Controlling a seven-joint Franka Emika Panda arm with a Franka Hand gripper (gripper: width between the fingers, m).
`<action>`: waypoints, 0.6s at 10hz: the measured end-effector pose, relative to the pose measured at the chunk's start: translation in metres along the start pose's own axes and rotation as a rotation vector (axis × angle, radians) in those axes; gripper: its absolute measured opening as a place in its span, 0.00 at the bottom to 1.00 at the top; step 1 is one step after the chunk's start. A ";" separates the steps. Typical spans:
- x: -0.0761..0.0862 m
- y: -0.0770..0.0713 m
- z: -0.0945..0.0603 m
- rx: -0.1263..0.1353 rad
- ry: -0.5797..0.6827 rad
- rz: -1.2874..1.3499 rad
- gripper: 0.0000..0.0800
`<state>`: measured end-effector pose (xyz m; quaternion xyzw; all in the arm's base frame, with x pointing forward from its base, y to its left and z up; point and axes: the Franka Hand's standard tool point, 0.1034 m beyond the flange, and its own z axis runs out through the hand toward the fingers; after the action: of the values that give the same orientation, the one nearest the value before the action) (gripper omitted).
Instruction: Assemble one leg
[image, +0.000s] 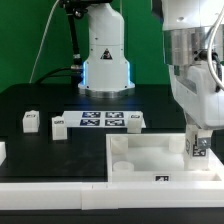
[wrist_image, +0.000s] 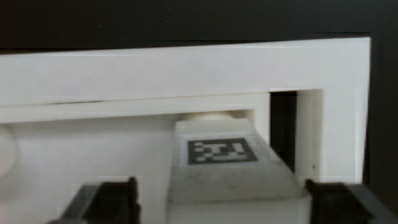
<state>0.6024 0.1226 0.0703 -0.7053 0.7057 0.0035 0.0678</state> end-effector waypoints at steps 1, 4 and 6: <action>0.000 -0.001 -0.001 0.001 0.001 -0.073 0.73; -0.001 -0.001 -0.001 -0.003 0.012 -0.542 0.81; 0.002 -0.003 -0.002 -0.004 0.016 -0.783 0.81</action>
Offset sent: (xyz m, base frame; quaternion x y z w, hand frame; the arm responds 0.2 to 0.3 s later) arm 0.0035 0.0103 0.0024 -0.0054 0.0012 -0.3794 0.9252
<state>0.6050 0.1208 0.0719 -0.9213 0.3838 -0.0267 0.0572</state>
